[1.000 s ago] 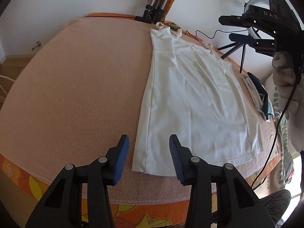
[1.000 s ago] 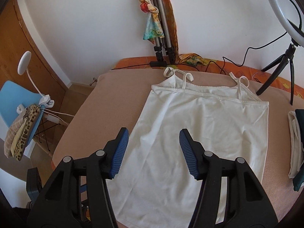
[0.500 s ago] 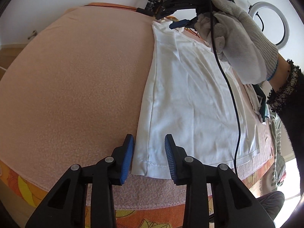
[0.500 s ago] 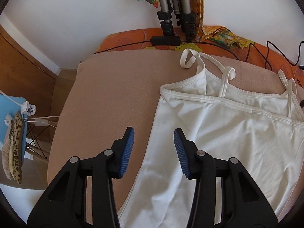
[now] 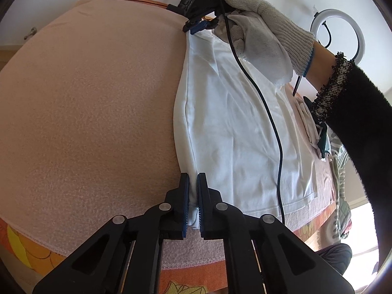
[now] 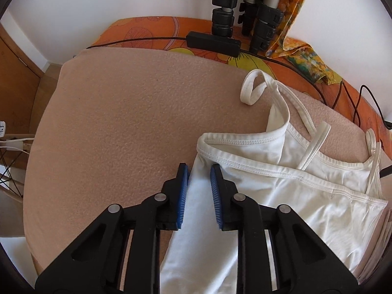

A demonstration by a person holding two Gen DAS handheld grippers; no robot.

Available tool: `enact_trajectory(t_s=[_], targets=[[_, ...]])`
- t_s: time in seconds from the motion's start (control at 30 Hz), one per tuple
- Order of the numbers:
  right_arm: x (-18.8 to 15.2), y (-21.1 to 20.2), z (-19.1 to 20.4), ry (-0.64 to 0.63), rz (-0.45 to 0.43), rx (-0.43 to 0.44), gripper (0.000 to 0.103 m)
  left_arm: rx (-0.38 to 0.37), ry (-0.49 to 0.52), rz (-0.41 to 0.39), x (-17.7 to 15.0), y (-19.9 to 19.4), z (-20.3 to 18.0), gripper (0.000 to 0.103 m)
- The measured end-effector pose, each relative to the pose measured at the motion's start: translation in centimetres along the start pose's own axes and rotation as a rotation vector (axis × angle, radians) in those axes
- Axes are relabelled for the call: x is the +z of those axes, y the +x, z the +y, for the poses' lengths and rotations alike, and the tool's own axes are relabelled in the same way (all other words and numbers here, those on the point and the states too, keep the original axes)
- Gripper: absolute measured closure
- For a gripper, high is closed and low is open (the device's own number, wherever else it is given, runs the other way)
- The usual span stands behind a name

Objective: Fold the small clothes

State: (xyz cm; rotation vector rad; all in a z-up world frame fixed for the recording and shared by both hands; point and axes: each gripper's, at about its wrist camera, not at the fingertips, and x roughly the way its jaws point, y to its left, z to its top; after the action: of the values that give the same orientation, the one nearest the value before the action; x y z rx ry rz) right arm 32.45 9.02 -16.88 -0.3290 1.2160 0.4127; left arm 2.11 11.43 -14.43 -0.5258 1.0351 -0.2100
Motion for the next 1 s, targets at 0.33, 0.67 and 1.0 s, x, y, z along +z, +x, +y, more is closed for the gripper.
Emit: enact_trajectory(t_s=[0.33,0.67,1.0], targets=[[-0.9,-2.8,-3.4,0.049,-0.067,0.056,0.100,-0.063,0.092,-0.046,-0.1,-0.5,-4.7,0.098],[-3.9,-5.4,-9.0,0.088,-0.110,0.031,0.100,-0.106,0.202,0.007,-0.6,1.6,-9.2,0.099],[-6.1,-3.5,-12.9,0.171,-0.108,0.052,0.100,-0.070,0.269,0.079,-1.3,2.9,-9.9,0.099]])
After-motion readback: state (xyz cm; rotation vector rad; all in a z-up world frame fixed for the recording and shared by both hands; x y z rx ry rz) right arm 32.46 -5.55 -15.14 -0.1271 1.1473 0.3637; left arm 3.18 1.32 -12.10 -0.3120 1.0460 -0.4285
